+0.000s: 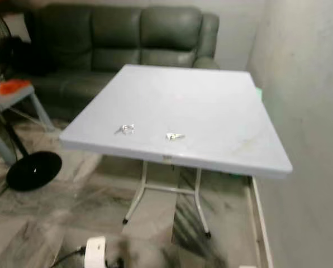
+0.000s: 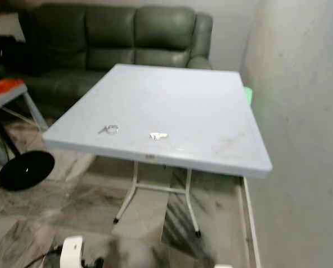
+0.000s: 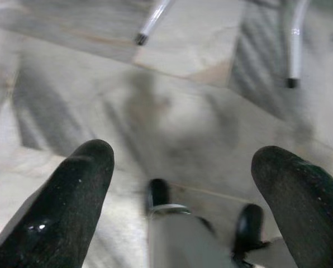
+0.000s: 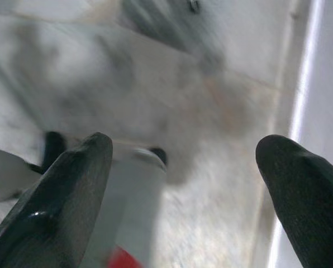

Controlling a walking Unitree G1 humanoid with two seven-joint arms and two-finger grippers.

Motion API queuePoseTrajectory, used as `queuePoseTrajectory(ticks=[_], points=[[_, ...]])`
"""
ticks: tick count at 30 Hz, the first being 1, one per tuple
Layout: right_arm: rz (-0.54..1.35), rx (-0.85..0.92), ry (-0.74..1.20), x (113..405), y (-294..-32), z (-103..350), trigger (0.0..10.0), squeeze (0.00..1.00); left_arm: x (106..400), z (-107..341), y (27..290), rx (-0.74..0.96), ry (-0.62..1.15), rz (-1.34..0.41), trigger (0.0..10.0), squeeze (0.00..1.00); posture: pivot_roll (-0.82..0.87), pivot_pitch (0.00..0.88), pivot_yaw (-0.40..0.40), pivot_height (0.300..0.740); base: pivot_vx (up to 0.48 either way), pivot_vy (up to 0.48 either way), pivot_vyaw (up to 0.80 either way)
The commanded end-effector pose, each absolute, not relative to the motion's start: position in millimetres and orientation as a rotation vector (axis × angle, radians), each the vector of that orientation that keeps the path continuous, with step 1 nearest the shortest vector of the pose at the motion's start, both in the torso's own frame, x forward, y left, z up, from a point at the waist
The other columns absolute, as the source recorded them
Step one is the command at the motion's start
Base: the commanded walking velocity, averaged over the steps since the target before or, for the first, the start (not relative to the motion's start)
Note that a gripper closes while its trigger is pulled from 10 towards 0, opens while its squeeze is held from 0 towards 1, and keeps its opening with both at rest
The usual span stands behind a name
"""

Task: Hang keys on a hook

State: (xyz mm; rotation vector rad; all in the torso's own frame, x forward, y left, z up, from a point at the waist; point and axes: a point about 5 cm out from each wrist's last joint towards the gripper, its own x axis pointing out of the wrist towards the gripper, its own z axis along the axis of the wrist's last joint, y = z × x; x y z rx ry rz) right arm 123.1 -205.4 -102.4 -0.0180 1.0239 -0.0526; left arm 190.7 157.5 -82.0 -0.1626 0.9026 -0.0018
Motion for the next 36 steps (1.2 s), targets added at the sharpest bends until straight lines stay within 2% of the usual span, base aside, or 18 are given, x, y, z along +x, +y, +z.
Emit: queuePoseTrajectory(ticks=[1, 32, 36], points=[[-0.045, -0.009, 1.009, 129, -201, -101, 10.0, 0.0, 187, -84, 164, -0.149, 0.92, 0.01, 10.0, 0.0, 0.0, 0.0, -0.033, 0.74, 0.0, 0.465, 0.0], [-0.061, 0.002, 1.052, 119, -202, -105, 10.0, 0.0, 185, -85, 166, -0.15, 0.928, 0.023, 10.0, 0.0, 0.01, 0.0, -0.031, 0.74, 0.0, 0.471, 0.0], [-0.06, 0.001, 1.055, 117, -202, -105, 10.0, 0.0, 184, -85, 167, -0.149, 0.931, 0.025, 10.0, 0.0, 0.01, 0.0, -0.031, 0.74, 0.0, 0.158, 0.0]])
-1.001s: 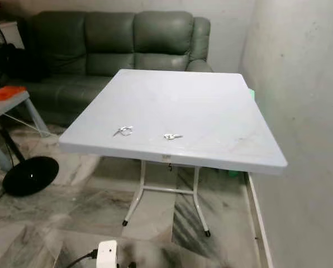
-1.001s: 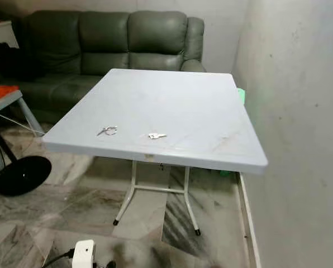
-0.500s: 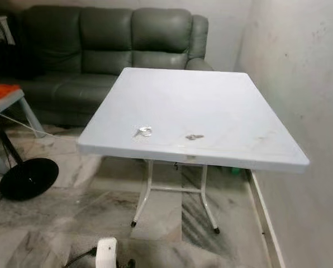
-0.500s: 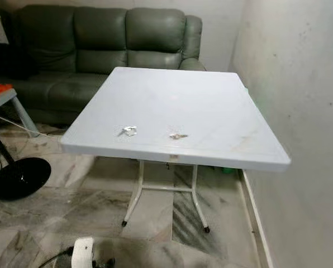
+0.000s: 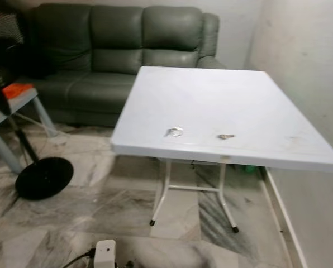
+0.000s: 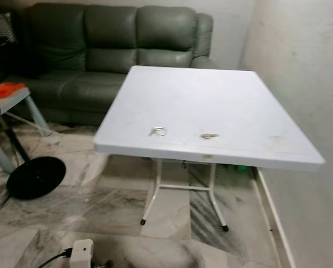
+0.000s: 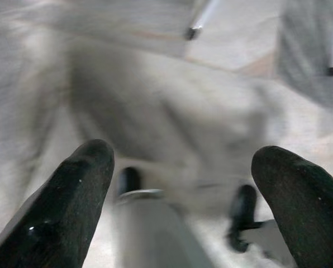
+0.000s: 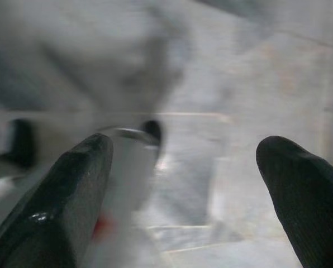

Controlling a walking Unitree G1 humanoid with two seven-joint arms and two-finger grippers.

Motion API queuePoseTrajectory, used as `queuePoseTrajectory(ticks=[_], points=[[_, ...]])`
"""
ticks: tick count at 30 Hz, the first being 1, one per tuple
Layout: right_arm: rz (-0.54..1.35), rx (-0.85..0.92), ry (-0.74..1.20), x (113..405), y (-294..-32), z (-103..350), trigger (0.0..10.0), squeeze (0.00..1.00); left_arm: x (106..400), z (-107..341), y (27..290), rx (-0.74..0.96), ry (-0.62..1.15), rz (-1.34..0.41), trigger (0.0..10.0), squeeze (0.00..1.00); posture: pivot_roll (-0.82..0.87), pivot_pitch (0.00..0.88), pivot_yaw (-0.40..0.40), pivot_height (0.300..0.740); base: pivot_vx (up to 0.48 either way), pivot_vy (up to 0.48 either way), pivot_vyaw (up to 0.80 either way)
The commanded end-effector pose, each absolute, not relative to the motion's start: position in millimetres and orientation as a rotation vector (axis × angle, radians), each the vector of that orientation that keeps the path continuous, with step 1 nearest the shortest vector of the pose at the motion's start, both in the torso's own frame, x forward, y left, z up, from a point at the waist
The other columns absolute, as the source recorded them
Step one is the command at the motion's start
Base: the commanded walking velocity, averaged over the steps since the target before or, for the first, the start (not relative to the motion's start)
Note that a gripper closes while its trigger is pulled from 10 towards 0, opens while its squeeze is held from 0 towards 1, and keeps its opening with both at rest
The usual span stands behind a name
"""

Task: Hang keys on a hook

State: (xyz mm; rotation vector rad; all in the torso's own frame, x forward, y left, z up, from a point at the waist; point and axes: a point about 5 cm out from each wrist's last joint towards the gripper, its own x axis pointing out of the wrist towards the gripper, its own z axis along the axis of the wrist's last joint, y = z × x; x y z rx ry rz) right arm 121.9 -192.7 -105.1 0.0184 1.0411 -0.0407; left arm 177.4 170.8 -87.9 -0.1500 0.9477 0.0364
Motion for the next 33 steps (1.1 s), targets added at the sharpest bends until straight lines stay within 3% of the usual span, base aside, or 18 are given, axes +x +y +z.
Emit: queuePoseTrajectory(ticks=[1, 16, 24, 28, 33], points=[[-0.06, 0.001, 1.056, 117, -202, -105, 10.0, 0.0, 184, -85, 167, -0.149, 0.931, 0.025, 10.0, 0.0, 0.01, 0.0, -0.031, 0.74, 0.0, 0.0, 0.0], [-0.049, -0.002, 1.013, 123, -202, -103, 10.0, 0.0, 195, -79, 162, -0.146, 0.878, -0.009, 10.0, 0.0, 0.0, 0.0, -0.028, 0.74, 0.0, 0.0, 0.0], [-0.013, 0.026, 0.75, 180, -202, -75, 10.0, 0.0, 247, -44, 147, -0.19, 0.648, -0.1, 10.0, 0.0, 0.0, 0.0, -0.027, 0.74, 0.0, 0.0, 0.0], [0.03, 0.045, 0.478, 228, -199, -40, 10.0, 0.0, 281, -14, 140, -0.188, 0.477, -0.155, 10.0, 0.0, -0.01, 0.0, -0.023, 0.74, 0.0, 0.0, 0.0], [0.046, 0.053, 0.255, 253, -196, -8, 10.0, 0.0, 303, 16, 140, -0.205, 0.295, -0.181, 10.0, 0.0, -0.01, 0.0, -0.02, 0.74, 0.0, 0.0, 0.0]])
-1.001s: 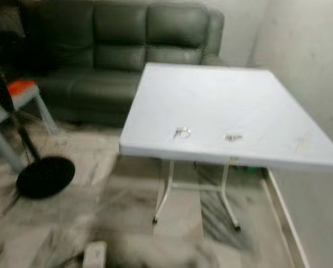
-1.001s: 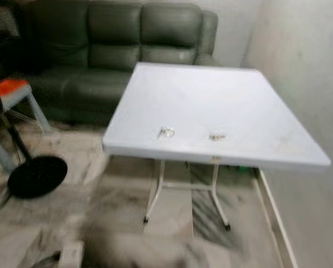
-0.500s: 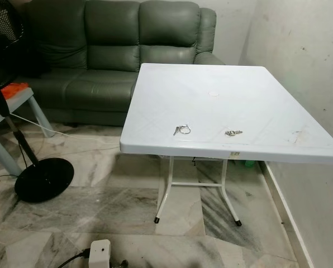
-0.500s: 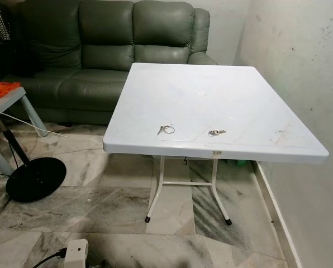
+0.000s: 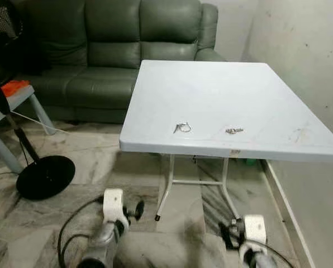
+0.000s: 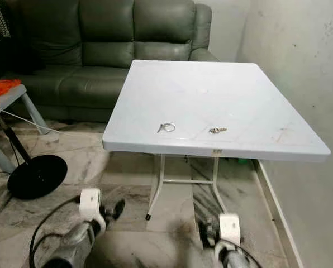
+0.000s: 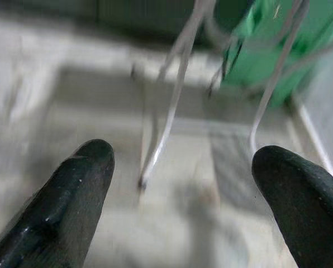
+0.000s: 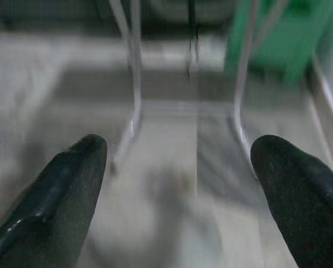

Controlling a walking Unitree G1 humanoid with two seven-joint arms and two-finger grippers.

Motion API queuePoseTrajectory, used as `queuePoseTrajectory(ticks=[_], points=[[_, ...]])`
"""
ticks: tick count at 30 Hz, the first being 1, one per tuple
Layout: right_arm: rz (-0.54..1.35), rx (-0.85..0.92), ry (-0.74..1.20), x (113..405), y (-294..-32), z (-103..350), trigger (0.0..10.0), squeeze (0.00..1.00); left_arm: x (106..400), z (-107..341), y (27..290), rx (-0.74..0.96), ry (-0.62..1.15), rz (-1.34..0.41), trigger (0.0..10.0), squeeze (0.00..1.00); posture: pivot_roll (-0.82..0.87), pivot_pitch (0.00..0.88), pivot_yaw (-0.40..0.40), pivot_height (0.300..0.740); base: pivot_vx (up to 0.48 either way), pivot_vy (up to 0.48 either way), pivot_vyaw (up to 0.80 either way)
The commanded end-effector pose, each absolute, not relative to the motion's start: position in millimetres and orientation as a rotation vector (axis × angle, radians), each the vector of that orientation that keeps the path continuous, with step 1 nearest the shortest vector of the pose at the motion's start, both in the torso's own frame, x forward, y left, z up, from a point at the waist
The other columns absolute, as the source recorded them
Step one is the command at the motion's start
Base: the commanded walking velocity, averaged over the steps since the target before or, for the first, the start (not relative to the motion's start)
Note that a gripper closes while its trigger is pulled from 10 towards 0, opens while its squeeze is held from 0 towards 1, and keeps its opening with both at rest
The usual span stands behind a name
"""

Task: Hang keys on a hook

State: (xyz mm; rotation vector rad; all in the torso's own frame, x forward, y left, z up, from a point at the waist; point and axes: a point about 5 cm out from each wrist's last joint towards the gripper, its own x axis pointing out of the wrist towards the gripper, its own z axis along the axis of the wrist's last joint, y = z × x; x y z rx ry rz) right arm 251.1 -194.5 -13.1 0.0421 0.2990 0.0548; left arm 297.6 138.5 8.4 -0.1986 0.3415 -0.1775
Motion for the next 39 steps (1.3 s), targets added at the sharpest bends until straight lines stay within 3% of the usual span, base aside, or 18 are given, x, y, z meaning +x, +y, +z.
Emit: queuePoseTrajectory(ticks=[1, 10, 16, 27, 39], points=[[0.046, 0.053, 0.171, 258, -197, 5, 10.0, 0.0, 307, 26, 141, -0.207, 0.231, -0.187, 10.0, 0.0, -0.01, 0.0, -0.019, 0.74, 0.0, 0.0, 0.0], [0.066, 0.067, -0.149, 265, -185, 81, 10.0, 0.0, 311, 79, 145, -0.187, -0.021, -0.265, 10.0, 0.0, -0.01, 0.0, -0.02, 0.74, 0.0, 0.0, 0.0], [0.044, 0.083, -0.224, 281, -180, 118, 10.0, 0.0, 321, 110, 149, -0.19, -0.08, -0.241, 10.0, 0.0, 0.0, 0.0, -0.021, 0.74, 0.0, 0.0, 0.0], [0.078, 0.055, -0.213, 281, -176, 134, 10.0, 0.0, 316, 118, 146, -0.236, -0.054, -0.226, 10.0, 0.0, 0.0, 0.0, -0.029, 0.74, 0.0, 0.0, 0.0], [0.098, 0.053, -0.189, 281, -176, 137, 10.0, 0.0, 317, 125, 145, -0.24, -0.048, -0.225, 10.0, 0.0, 0.0, 0.0, -0.025, 0.74, 0.403, 0.0, 0.0]])
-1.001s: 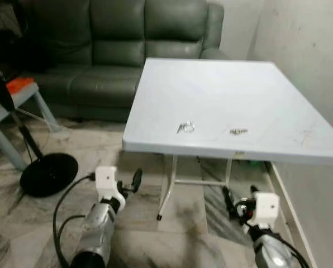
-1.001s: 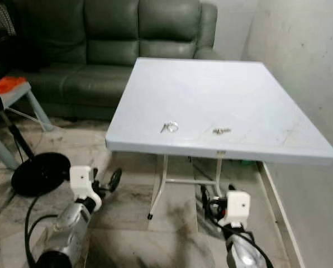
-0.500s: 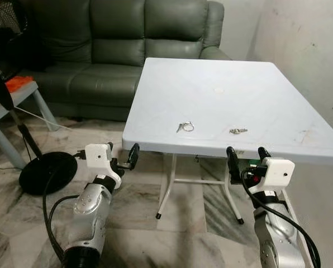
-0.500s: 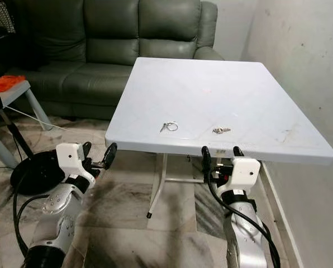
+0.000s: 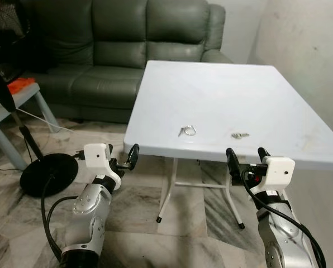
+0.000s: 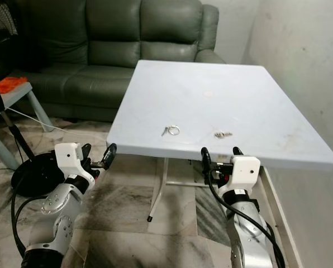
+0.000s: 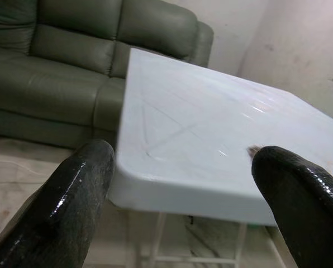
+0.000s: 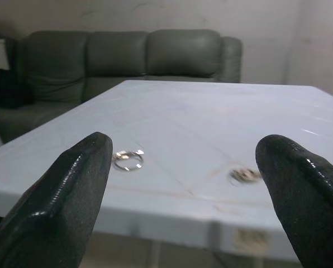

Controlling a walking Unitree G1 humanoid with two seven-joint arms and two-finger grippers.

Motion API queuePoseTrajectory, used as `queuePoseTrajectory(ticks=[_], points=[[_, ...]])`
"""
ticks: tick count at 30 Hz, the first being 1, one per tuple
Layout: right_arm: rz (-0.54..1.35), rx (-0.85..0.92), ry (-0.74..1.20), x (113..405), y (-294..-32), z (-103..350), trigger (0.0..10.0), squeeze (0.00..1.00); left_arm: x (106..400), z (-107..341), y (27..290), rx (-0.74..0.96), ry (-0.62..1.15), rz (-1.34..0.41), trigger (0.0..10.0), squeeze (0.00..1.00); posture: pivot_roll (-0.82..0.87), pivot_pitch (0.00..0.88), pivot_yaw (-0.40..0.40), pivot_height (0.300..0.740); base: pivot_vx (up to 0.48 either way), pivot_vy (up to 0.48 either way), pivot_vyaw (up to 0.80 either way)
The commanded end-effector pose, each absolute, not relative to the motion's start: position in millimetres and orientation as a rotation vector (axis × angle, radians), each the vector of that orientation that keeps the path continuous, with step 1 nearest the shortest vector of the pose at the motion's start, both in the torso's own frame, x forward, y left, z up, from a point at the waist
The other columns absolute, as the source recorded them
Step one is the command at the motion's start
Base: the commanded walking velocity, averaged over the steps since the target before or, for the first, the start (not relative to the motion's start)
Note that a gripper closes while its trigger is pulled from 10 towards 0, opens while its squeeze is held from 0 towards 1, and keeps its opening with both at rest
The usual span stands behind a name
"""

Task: Hang keys on a hook

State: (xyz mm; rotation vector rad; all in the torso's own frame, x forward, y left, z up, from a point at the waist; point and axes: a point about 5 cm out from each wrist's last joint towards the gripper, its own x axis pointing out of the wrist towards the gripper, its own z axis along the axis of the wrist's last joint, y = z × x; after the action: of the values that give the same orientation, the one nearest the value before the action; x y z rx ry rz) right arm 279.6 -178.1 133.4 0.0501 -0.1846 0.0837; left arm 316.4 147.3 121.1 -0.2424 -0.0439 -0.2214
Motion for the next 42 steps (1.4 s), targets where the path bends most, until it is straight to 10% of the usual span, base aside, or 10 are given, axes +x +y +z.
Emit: queuePoseTrajectory(ticks=[1, 42], points=[[0.101, 0.055, -0.187, 280, -175, 137, 10.0, 0.0, 317, 125, 144, -0.235, -0.047, -0.229, 10.0, 0.0, 0.0, 0.0, -0.025, 0.74, 0.446, 0.0, 0.0], [0.296, -0.125, -0.083, 298, -183, 133, 10.0, 0.0, 304, 121, 109, -0.217, 0.018, -0.307, 10.0, 0.0, 0.01, 0.0, -0.029, 0.74, 0.141, 0.0, 0.0]])
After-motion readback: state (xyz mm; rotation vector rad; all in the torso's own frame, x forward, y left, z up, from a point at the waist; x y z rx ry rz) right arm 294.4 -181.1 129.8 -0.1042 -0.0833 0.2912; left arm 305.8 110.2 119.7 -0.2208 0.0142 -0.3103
